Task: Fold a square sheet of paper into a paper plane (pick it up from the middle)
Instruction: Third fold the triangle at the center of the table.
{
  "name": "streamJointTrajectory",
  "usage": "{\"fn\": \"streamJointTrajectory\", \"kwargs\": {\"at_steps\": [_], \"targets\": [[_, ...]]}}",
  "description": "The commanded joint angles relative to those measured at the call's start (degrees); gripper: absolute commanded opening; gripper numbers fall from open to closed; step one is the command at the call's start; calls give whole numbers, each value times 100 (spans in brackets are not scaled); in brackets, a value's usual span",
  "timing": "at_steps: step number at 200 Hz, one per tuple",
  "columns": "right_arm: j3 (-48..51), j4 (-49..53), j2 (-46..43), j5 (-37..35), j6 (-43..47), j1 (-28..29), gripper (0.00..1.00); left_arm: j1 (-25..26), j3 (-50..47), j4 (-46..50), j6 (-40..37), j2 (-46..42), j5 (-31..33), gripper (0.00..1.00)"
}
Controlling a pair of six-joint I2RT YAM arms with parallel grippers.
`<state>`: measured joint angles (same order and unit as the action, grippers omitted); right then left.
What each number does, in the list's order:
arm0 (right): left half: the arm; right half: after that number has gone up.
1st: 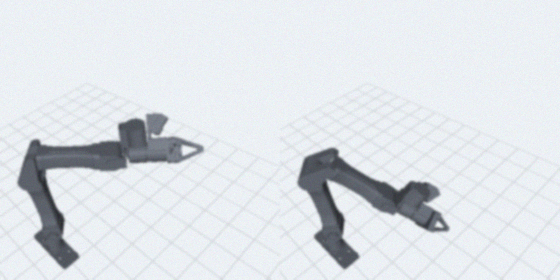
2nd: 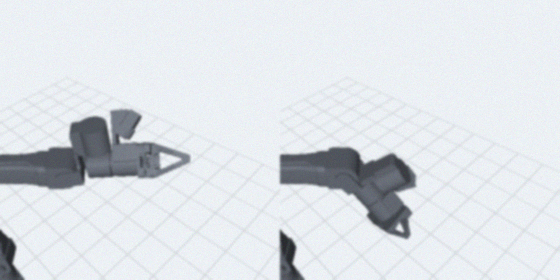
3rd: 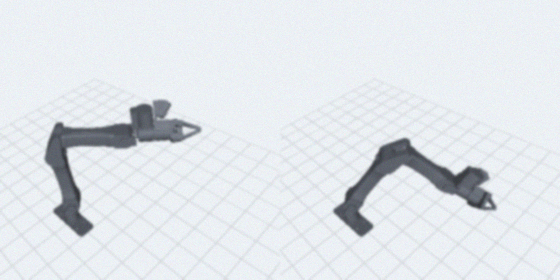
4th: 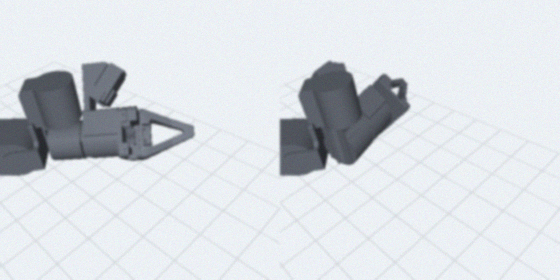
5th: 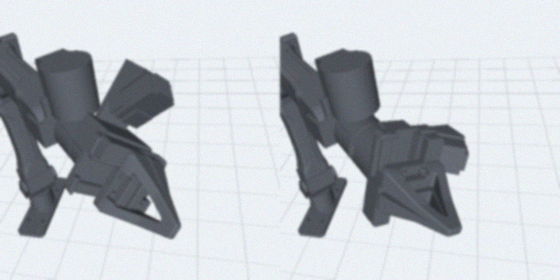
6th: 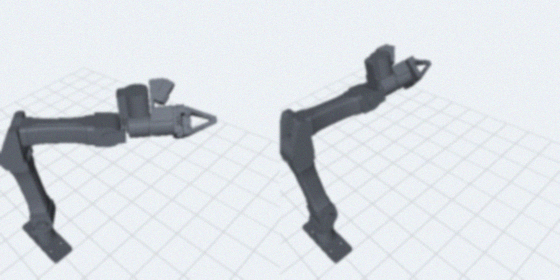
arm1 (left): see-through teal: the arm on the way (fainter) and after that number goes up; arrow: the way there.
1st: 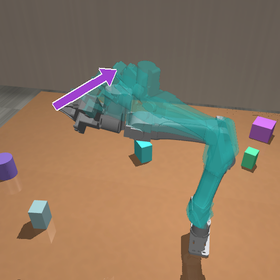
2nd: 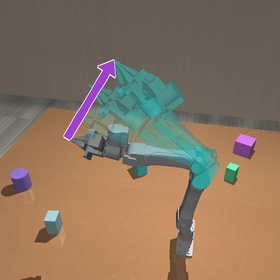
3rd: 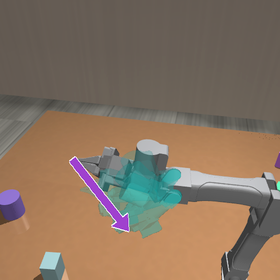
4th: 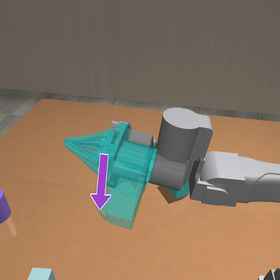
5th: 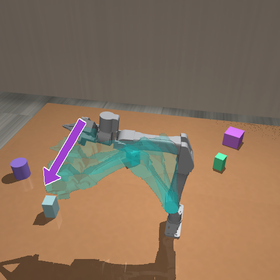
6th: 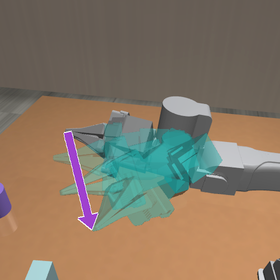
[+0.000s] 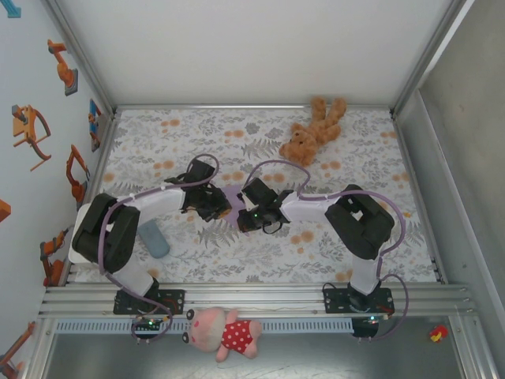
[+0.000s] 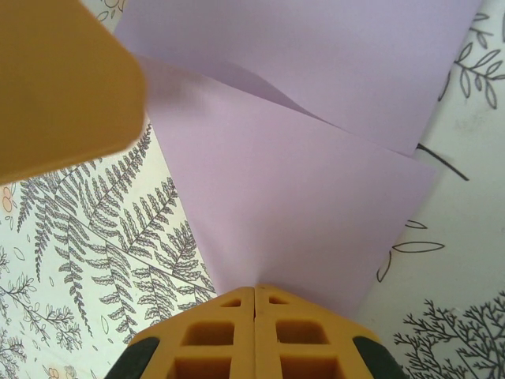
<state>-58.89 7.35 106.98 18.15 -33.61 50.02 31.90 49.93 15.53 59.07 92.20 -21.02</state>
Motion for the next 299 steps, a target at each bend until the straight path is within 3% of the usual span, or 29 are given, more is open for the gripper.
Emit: {"fn": "streamJointTrajectory", "kwargs": {"at_steps": [1, 94, 176, 299], "targets": [[-70, 347, 213, -156, -47, 12, 2, 68, -290, -545, -101, -262, -207, 14], [-86, 413, 270, -126, -170, 16, 1, 228, -815, -1559, 145, 219, -674, 9], [-91, 1010, 405, -397, -294, 15, 1, 187, -1276, -1734, -248, 312, -8, 9], [60, 999, 490, -329, -522, -88, 0, -1055, -1322, -1474, -1363, -166, 247, 10]]}}
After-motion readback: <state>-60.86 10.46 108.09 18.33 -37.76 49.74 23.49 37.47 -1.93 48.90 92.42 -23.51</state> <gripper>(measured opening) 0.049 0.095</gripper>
